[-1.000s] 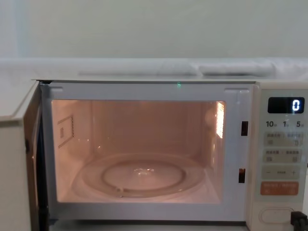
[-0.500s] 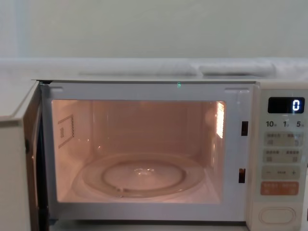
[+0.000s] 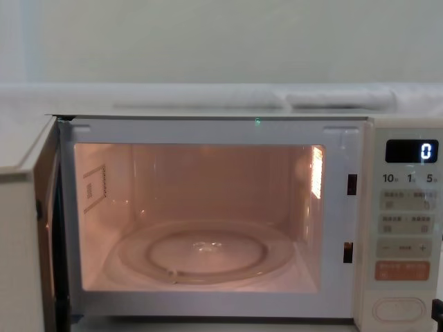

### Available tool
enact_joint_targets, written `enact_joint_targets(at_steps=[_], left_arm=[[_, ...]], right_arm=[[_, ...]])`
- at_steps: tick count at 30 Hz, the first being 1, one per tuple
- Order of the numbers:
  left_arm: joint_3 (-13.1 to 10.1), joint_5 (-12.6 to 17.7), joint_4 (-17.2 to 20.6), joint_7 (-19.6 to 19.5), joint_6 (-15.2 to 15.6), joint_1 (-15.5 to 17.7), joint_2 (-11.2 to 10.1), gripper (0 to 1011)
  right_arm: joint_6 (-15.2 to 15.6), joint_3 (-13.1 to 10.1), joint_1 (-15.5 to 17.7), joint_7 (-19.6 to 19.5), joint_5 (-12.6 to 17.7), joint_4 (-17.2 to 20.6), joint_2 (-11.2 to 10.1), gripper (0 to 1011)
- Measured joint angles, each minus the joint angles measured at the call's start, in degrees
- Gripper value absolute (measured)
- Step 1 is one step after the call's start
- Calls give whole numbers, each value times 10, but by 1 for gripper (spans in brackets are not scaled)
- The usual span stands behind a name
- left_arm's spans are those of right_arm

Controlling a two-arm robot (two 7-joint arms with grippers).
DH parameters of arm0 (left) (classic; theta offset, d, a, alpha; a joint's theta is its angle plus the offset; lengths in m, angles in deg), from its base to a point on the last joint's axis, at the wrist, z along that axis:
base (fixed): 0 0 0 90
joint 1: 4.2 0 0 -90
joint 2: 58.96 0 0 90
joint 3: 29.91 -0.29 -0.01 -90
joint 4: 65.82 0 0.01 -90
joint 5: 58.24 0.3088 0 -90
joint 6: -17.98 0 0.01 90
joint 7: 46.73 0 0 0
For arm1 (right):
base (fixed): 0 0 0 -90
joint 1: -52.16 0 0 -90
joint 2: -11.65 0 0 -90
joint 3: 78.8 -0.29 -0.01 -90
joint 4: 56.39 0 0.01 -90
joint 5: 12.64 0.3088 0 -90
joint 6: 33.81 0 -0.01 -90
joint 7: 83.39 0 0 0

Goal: Press the button to open the microwave door with one hand; close the microwave door with the other hand.

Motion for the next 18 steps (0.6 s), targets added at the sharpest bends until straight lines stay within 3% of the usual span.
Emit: enact_joint_targets(at_steps=[11,18], left_arm=[[0,0,0,0,0,0,0,1001],[0,0,0,0,0,0,0,1001]], right_arm=[[6,2,2,20,-8,13,-32,864],[11,8,2,36,-12,25,-55,1001]])
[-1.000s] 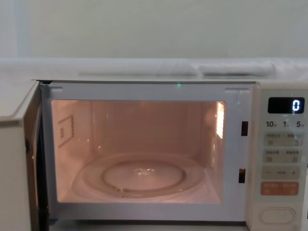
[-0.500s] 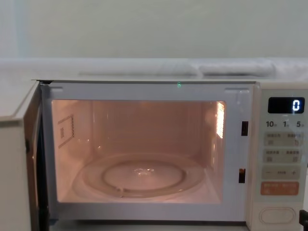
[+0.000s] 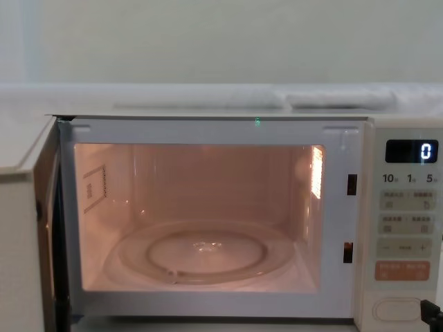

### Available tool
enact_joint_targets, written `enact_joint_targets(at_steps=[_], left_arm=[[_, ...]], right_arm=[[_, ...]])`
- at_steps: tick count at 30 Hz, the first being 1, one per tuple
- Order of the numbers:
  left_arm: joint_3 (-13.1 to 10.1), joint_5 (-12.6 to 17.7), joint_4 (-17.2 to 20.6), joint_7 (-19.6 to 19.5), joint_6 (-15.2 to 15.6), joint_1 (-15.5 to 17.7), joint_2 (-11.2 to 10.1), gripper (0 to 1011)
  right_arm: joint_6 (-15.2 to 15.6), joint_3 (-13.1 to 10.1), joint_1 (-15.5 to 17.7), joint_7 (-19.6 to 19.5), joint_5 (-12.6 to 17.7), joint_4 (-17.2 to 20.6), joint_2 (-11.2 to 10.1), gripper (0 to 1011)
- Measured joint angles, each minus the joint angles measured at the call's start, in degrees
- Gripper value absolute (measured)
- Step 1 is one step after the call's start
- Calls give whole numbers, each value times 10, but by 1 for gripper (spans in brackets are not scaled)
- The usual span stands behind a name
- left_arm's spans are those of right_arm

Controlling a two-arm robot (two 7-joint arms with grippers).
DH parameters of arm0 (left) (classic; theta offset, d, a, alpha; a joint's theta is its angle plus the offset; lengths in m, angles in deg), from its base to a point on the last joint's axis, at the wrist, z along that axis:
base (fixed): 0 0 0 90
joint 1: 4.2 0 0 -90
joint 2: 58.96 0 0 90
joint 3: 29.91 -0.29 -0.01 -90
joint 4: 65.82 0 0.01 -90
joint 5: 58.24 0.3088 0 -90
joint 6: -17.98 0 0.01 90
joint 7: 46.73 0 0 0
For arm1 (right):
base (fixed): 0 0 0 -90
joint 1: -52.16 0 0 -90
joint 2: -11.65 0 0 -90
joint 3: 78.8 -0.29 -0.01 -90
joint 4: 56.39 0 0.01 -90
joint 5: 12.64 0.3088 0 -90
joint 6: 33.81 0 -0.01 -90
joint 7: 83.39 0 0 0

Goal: Press the button to open the microwave door with one hand; close the microwave door with the other hand.

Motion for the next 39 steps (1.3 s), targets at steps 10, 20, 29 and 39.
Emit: enact_joint_targets(at_steps=[10,20,29,39], left_arm=[[0,0,0,0,0,0,0,1001],[0,0,0,0,0,0,0,1001],[0,0,0,0,0,0,0,1001],[0,0,0,0,0,0,0,1001]], right_arm=[[2,3,0,3,-3,2,-6,1001],[2,2,0,3,-3,2,-4,1001],[1,1,0,2,-2,2,-4,1001],[1,1,0,2,-2,1,-3,1001]])
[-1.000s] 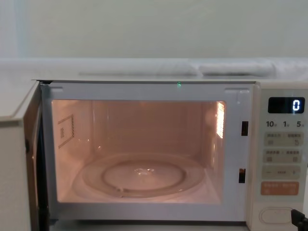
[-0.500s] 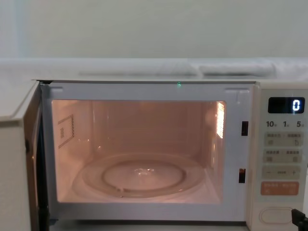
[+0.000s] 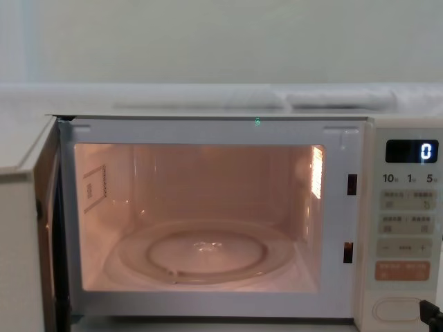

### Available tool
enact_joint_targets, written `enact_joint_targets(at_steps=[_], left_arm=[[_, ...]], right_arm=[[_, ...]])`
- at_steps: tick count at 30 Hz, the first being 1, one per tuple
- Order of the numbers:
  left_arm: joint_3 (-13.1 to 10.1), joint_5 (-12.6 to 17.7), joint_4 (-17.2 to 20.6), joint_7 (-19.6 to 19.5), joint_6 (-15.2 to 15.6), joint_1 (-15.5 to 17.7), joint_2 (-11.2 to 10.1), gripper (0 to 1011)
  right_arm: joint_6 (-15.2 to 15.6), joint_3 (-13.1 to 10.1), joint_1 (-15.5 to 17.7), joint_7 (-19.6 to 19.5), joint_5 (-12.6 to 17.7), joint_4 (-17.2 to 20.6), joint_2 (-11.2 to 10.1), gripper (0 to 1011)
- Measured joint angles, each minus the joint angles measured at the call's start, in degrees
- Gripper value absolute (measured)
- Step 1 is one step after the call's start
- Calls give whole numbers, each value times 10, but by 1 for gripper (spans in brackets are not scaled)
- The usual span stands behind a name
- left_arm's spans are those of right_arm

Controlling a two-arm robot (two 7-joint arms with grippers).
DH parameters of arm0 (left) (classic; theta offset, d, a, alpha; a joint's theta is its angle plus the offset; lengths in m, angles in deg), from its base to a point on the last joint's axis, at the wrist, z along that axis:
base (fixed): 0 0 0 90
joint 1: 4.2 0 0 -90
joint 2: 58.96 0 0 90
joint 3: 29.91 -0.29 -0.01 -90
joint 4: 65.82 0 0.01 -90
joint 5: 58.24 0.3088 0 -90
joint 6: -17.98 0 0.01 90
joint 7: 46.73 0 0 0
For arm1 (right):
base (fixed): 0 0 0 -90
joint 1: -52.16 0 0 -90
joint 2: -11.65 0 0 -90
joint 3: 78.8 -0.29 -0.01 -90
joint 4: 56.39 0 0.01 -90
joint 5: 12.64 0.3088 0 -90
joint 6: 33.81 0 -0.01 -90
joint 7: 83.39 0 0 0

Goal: Press the button to open the microwave door with one hand; close the microwave door with the other hand.

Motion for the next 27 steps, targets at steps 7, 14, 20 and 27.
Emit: enact_joint_targets(at_steps=[7,14,20,27], left_arm=[[0,0,0,0,0,0,0,1001],[0,0,0,0,0,0,0,1001],[0,0,0,0,0,0,0,1001],[0,0,0,0,0,0,0,1001]], right_arm=[[0,0,0,0,0,0,0,1001],[0,0,0,0,0,0,0,1001],[0,0,0,0,0,0,0,1001],[0,0,0,0,0,0,0,1001]])
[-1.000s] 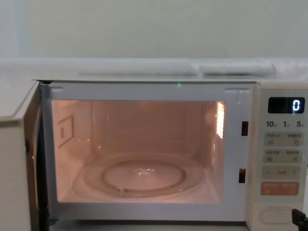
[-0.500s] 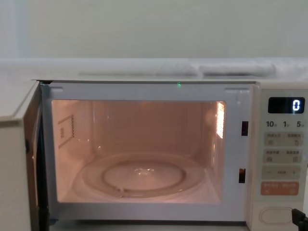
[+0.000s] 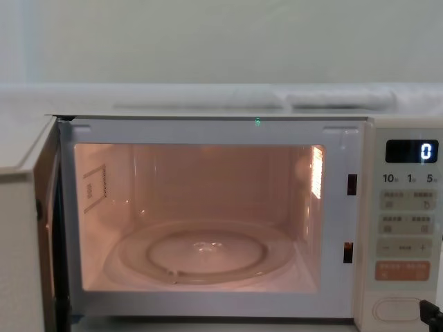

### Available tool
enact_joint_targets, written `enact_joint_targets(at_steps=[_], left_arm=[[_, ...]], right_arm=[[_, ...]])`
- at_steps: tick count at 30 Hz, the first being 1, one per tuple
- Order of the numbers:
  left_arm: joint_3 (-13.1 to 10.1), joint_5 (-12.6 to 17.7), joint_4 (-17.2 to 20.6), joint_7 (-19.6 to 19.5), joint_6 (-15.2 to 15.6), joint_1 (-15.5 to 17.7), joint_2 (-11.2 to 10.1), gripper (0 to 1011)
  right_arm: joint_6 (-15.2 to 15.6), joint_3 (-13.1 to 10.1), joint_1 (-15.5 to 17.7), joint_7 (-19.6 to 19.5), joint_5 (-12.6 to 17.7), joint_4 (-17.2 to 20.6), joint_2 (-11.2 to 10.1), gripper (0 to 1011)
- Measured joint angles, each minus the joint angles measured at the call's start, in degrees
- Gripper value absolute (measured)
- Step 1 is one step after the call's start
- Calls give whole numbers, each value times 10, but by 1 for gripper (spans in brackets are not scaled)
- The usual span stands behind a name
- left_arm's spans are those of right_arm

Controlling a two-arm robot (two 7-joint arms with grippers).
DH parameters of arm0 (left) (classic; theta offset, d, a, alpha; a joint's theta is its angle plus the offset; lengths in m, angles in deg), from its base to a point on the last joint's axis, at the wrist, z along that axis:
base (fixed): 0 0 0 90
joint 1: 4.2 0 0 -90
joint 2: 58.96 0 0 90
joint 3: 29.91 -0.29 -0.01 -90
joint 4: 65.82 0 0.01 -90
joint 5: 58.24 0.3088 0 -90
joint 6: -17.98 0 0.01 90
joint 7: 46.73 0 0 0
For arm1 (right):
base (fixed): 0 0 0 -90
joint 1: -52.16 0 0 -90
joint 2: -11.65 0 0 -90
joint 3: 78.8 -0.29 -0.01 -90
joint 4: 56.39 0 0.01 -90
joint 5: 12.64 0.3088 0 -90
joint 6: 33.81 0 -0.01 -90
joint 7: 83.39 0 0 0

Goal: Press the button to open the microwave door with one hand; close the microwave door with the other hand.

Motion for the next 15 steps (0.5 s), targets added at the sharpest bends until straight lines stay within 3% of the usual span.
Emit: enact_joint_targets(at_steps=[15], left_arm=[[0,0,0,0,0,0,0,1001]], right_arm=[[0,0,0,0,0,0,0,1001]])
